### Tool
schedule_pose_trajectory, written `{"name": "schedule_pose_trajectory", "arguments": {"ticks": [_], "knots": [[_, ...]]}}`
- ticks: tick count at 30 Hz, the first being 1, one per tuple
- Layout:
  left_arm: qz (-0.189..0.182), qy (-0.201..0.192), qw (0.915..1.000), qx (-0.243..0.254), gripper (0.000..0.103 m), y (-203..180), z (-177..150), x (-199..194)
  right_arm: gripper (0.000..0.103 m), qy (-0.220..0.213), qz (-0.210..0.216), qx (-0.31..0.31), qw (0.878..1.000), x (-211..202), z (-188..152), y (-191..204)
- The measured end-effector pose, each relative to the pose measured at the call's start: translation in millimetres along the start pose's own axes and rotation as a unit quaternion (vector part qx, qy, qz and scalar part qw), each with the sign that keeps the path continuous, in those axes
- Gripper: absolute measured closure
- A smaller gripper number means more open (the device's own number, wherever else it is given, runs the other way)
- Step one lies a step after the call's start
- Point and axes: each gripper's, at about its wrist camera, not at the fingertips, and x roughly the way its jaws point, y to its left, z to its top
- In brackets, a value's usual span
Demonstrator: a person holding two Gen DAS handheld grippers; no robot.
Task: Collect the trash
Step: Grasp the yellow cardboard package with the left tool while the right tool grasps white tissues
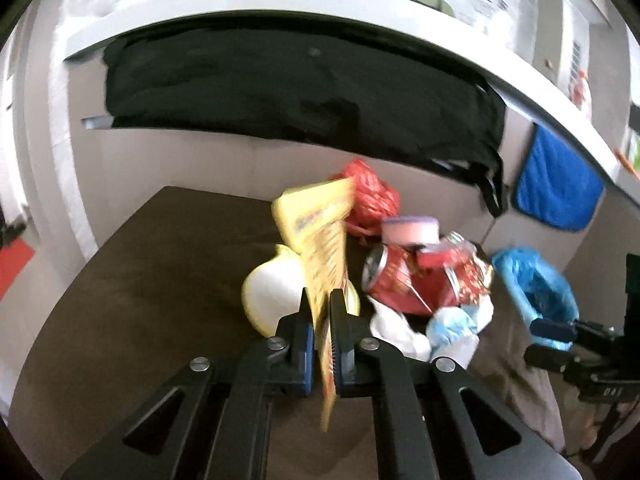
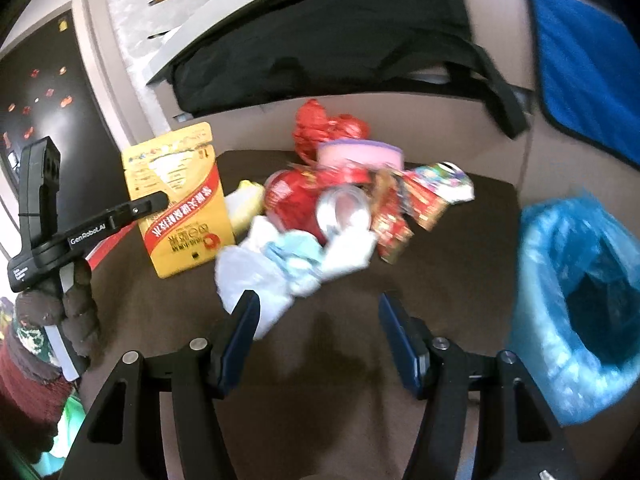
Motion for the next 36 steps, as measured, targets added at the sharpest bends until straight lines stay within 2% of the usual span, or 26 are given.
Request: {"name": "schedule_pose_trajectory", "arguments": {"ticks": [6, 12, 17, 20, 28, 29, 31, 32, 34, 36], "knots": [[-0.009, 0.015, 0.9987, -0.047, 0.096, 23.7, -9.4, 3.5, 0.04, 0.011, -0.015, -0.022, 1.0, 33.0, 22.3, 22.4], [-0.032, 0.028, 0.9967, -0.069, 0.094, 27.4, -17.5, 14.6, 0.04, 0.032, -0.029, -0.004, 0.999, 51.1, 23.2, 19.5], [-0.065, 0.045, 0.9923, -0.095, 0.093, 26.5, -19.1, 26.4, 0.04, 0.065, 0.0, 0.026, 0.998, 60.5, 15.6, 10.8], [-0.084, 0.057, 0.9895, -0.103, 0.093, 23.8, -20.0, 32.5, 0.04, 0.068, -0.017, 0.019, 0.997, 68.8, 16.2, 14.2], [-0.093, 0.068, 0.9881, -0.101, 0.093, 10.1, -19.0, 45.1, 0.04, 0.085, 0.011, 0.034, 0.996, 96.1, 26.4, 11.3], [-0.091, 0.064, 0.9888, -0.1, 0.094, 8.5, -18.5, 44.4, 0.042, 0.082, 0.017, 0.034, 0.996, 95.7, 27.7, 10.6], [-0.084, 0.054, 0.9906, -0.094, 0.095, 6.3, -16.9, 40.0, 0.058, 0.072, 0.028, 0.036, 0.996, 89.3, 30.9, 8.6], [-0.082, 0.046, 0.9913, -0.092, 0.095, 5.5, -15.8, 36.7, 0.061, 0.065, 0.032, 0.034, 0.997, 83.4, 32.0, 7.8], [-0.079, 0.038, 0.9922, -0.088, 0.097, 4.1, -13.7, 32.0, 0.07, 0.047, 0.021, 0.018, 0.999, 68.0, 33.5, 8.0], [-0.075, 0.03, 0.9931, -0.085, 0.098, 1.9, -11.7, 28.3, 0.074, 0.034, 0.005, 0.001, 0.999, 53.0, 33.5, 7.2]]}}
